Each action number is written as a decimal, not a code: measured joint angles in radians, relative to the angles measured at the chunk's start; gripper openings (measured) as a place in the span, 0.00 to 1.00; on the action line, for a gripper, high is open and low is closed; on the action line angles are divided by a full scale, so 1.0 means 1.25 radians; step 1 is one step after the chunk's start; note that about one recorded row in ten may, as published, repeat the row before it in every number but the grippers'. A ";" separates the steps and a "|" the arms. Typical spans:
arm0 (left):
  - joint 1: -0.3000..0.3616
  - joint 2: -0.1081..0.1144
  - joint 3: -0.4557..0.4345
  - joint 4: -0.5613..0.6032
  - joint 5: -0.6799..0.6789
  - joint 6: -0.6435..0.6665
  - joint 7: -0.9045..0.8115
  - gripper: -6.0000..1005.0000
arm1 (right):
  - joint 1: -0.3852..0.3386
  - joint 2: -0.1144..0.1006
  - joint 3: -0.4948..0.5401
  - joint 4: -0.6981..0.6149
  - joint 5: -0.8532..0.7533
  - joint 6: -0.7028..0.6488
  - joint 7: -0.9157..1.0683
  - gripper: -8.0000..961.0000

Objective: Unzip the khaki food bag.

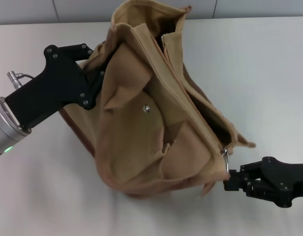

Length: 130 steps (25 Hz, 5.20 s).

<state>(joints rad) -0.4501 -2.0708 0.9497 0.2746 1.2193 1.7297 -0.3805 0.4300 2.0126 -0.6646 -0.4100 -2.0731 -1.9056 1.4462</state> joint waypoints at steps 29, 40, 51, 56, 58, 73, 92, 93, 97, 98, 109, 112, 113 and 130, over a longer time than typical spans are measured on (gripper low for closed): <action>-0.005 -0.003 -0.020 -0.001 0.000 -0.033 -0.026 0.08 | -0.085 0.055 0.366 0.058 0.000 0.121 -0.670 0.59; 0.001 -0.004 -0.020 -0.001 0.000 -0.028 -0.034 0.08 | -0.039 0.056 0.333 0.099 -0.004 0.227 -0.684 0.36; 0.000 -0.004 -0.019 -0.001 0.000 -0.026 -0.044 0.08 | -0.038 0.056 0.332 0.117 -0.003 0.234 -0.705 0.14; 0.000 -0.004 -0.017 -0.009 0.000 -0.030 -0.055 0.08 | -0.029 0.056 0.343 0.132 0.013 0.205 -0.650 0.08; 0.005 -0.003 -0.019 -0.020 0.000 -0.032 -0.069 0.09 | -0.012 0.053 0.344 0.119 0.028 0.172 -0.560 0.09; 0.080 -0.004 -0.064 -0.106 0.000 -0.059 -0.087 0.14 | 0.156 0.047 0.336 0.053 0.090 0.202 -0.231 0.15; 0.126 0.000 -0.103 -0.120 0.009 -0.036 -0.178 0.38 | 0.213 0.054 0.280 0.060 0.119 0.404 -0.093 0.23; 0.130 0.001 -0.118 -0.118 0.008 -0.029 -0.183 0.41 | 0.203 0.054 0.279 0.059 0.136 0.397 -0.095 0.23; 0.143 0.010 -0.182 -0.110 0.007 0.009 -0.223 0.51 | 0.148 0.053 0.276 0.048 0.213 0.348 -0.108 0.39; 0.148 0.011 -0.199 -0.106 0.007 0.018 -0.230 0.54 | 0.134 0.052 0.278 0.045 0.228 0.335 -0.114 0.44; 0.196 0.036 -0.325 -0.047 0.005 0.141 -0.337 0.81 | -0.005 0.042 0.279 0.024 0.301 0.127 -0.198 0.71; 0.198 0.065 -0.301 -0.011 0.035 0.152 -0.397 0.81 | -0.026 0.025 0.254 0.003 0.277 0.048 -0.218 0.74; 0.199 0.076 -0.286 0.005 0.056 0.156 -0.415 0.81 | -0.026 0.025 0.254 0.003 0.277 0.048 -0.218 0.75; 0.079 0.159 -0.072 0.109 0.471 0.183 -0.507 0.81 | -0.004 0.052 -0.012 -0.009 0.044 -0.055 -0.391 0.79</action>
<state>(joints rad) -0.3507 -1.8719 0.8591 0.4108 1.8085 1.9584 -1.0140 0.4250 2.0776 -0.6796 -0.4213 -2.0181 -1.9747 0.9576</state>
